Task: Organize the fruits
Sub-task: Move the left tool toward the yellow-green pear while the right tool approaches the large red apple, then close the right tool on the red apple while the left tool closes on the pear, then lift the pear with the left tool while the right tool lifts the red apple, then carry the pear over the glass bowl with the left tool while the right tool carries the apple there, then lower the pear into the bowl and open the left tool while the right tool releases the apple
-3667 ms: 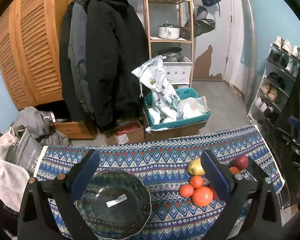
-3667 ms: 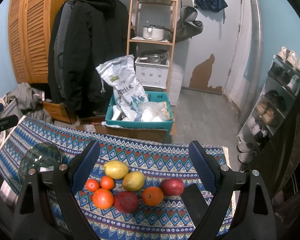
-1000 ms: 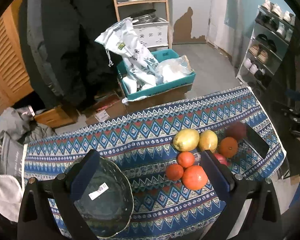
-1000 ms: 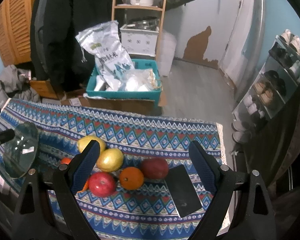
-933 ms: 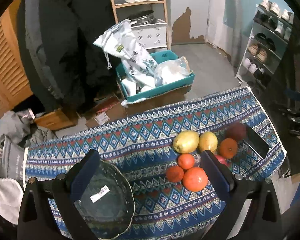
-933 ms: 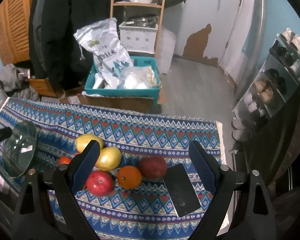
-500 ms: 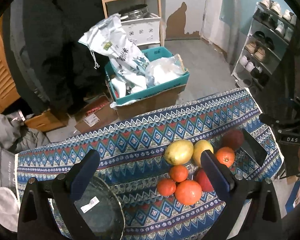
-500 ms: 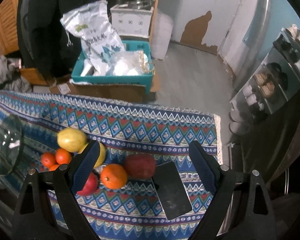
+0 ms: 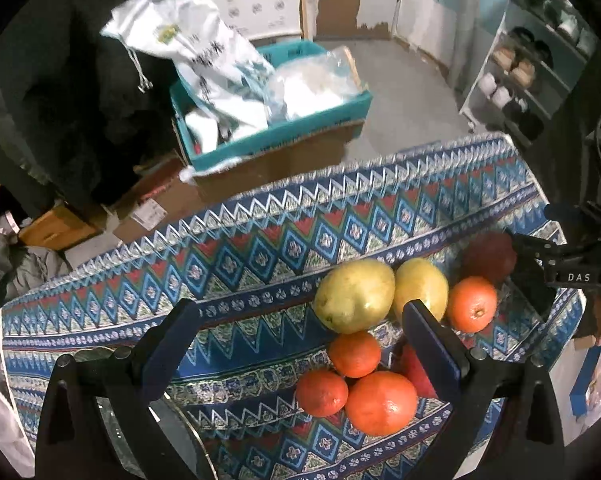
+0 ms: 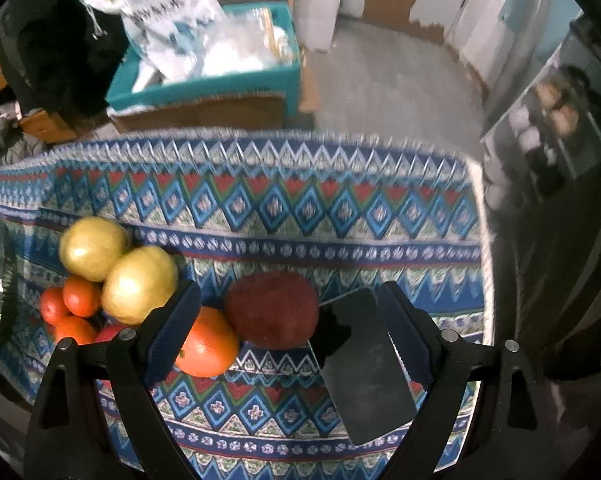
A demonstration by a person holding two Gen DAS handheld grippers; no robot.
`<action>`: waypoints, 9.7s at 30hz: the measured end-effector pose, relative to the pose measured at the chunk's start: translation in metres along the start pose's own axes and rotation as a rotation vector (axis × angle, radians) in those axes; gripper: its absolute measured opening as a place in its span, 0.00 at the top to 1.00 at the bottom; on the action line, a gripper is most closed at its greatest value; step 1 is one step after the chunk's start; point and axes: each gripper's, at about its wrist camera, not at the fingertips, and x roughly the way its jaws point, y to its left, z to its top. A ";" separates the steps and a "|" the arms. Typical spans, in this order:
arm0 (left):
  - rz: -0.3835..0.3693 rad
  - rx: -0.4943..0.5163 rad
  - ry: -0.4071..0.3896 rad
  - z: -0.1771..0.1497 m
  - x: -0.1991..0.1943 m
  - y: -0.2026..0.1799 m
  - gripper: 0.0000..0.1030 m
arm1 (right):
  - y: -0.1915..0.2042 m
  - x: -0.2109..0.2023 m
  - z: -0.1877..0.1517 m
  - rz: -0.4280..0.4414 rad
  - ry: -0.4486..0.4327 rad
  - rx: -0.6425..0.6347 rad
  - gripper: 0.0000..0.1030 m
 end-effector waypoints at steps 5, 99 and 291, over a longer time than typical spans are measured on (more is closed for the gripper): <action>-0.022 -0.020 0.040 -0.001 0.025 0.001 0.00 | 0.000 0.026 -0.006 0.025 0.052 0.023 0.14; -0.112 -0.014 -0.024 -0.014 0.034 -0.008 0.34 | 0.050 -0.015 -0.021 0.110 -0.155 -0.014 0.24; 0.097 -0.518 0.131 -0.233 0.001 0.235 0.24 | 0.388 0.023 -0.030 0.432 0.080 -0.424 0.24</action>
